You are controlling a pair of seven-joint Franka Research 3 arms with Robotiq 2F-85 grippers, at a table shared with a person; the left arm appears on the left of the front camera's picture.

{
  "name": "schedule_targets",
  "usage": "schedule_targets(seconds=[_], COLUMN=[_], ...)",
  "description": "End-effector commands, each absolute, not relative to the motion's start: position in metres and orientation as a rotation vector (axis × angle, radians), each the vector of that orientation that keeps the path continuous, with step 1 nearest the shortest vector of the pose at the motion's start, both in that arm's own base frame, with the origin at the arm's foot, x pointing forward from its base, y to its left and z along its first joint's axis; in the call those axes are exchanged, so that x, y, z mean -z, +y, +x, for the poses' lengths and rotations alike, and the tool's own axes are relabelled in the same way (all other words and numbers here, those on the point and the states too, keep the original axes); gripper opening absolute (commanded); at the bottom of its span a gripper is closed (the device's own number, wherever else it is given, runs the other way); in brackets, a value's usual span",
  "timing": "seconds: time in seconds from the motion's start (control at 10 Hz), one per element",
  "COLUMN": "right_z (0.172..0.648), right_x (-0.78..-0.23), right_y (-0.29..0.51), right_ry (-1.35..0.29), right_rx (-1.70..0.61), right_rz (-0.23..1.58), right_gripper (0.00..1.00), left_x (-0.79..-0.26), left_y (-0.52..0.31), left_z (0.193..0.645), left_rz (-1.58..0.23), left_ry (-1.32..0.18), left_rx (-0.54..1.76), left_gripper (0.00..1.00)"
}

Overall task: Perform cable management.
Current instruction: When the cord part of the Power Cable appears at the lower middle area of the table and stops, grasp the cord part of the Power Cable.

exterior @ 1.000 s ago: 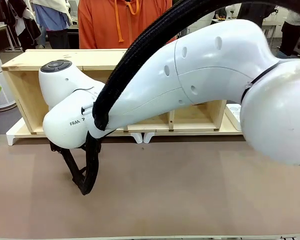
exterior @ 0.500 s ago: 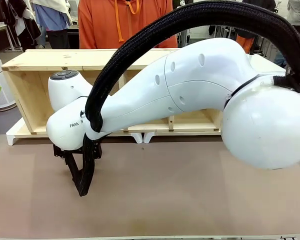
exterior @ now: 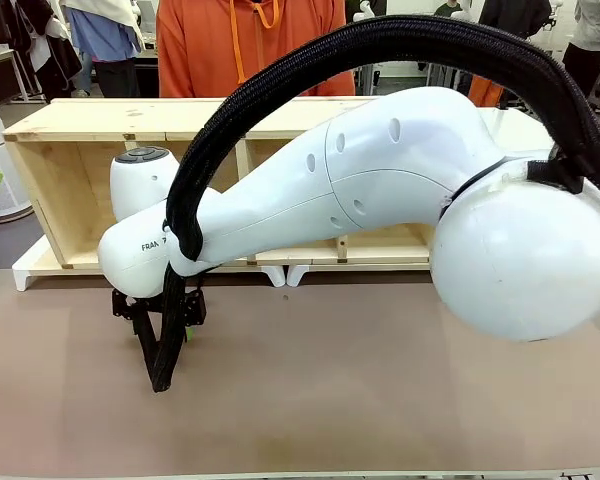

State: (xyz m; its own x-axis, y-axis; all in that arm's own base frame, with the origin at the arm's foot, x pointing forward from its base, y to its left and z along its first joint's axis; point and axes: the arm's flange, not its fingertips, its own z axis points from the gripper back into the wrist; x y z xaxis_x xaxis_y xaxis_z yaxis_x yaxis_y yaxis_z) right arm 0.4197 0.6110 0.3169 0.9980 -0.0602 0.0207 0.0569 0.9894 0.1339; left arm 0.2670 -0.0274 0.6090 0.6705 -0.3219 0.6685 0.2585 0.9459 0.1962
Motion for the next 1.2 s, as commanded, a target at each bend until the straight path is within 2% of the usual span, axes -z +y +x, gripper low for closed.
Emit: schedule_targets(seconds=[0.0, 0.9, 1.0, 1.1], right_z=[0.423, 0.425, 0.425, 0.426], right_x=[-0.317, -0.317, -0.315, -0.315], right_y=[0.619, 0.629, 0.629, 0.629], right_ry=[0.008, 0.006, -0.002, -0.009], right_rx=[0.092, 0.093, 0.088, 0.081], right_rz=[0.118, 0.049, 0.050, 0.048], right_gripper=[1.00, 1.00, 0.93, 0.82], left_x=[-0.609, -0.609, -0.609, -0.609], left_y=[-0.027, -0.027, -0.027, -0.027], left_z=[0.267, 0.267, 0.267, 0.267], left_rz=[0.090, 0.090, 0.090, 0.090], left_ry=[-0.770, -0.770, -0.770, -0.770], left_rx=[0.326, 0.326, 0.326, 0.326], left_gripper=[1.00, 1.00, 1.00, 1.00])
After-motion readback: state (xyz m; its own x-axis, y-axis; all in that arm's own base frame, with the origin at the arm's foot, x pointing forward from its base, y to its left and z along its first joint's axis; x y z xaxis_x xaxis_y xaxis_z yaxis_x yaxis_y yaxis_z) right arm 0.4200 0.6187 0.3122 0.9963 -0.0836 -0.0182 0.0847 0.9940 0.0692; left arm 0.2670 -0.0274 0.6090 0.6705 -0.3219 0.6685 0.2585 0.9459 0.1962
